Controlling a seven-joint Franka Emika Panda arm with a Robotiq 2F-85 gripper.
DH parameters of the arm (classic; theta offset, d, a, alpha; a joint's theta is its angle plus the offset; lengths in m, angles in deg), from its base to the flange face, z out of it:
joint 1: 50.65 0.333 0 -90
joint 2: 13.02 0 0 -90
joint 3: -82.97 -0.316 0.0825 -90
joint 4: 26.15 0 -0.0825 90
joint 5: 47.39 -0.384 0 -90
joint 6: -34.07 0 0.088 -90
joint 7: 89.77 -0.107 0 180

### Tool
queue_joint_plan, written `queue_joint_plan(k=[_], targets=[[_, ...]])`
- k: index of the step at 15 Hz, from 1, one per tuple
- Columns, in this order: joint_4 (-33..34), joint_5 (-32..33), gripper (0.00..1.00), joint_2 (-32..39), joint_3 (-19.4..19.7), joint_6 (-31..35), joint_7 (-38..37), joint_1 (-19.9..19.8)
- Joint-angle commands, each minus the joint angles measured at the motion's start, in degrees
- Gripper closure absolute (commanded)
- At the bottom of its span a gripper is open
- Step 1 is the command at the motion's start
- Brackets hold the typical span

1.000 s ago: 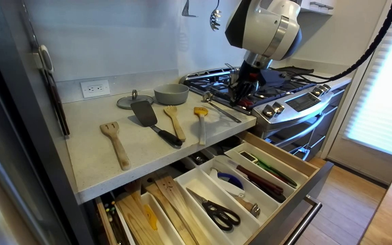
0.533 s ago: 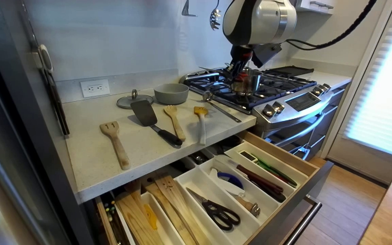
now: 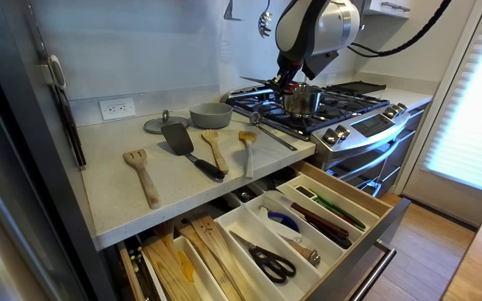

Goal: Remove the scissors from the open drawer and put it in the grey bowl

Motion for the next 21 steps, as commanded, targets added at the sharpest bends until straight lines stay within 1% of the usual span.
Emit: queue_joint_plan(k=[1, 2, 4, 6, 7, 9, 11, 13, 17, 19, 21], targets=[[3.21, 9.72, 0.97, 2.81, -5.09, 3.75, -1.84, -4.17], [4.80, 12.09, 0.97, 3.79, -6.11, 3.88, -0.95, -4.80], [10.22, 16.20, 0.97, 6.99, -6.62, 2.40, -0.76, -4.93], [17.05, 17.82, 0.97, 11.65, -8.32, 2.67, -0.48, -6.30], [20.03, 17.98, 0.97, 13.55, -9.40, 2.30, -0.35, -7.06], [26.51, 17.00, 0.97, 17.82, -13.77, 0.70, 1.27, -9.87], [33.04, 16.92, 0.97, 22.28, -16.27, -1.06, 2.48, -10.90], [39.41, 16.80, 0.97, 26.57, -17.72, -2.77, 3.15, -11.26], [51.08, 15.82, 0.97, 34.03, -21.70, -9.03, 6.29, -12.54], [55.56, 15.04, 0.97, 36.83, -23.46, -12.08, 7.99, -13.07], [59.34, 14.67, 0.97, 39.23, -24.19, -14.24, 9.11, -13.11]])
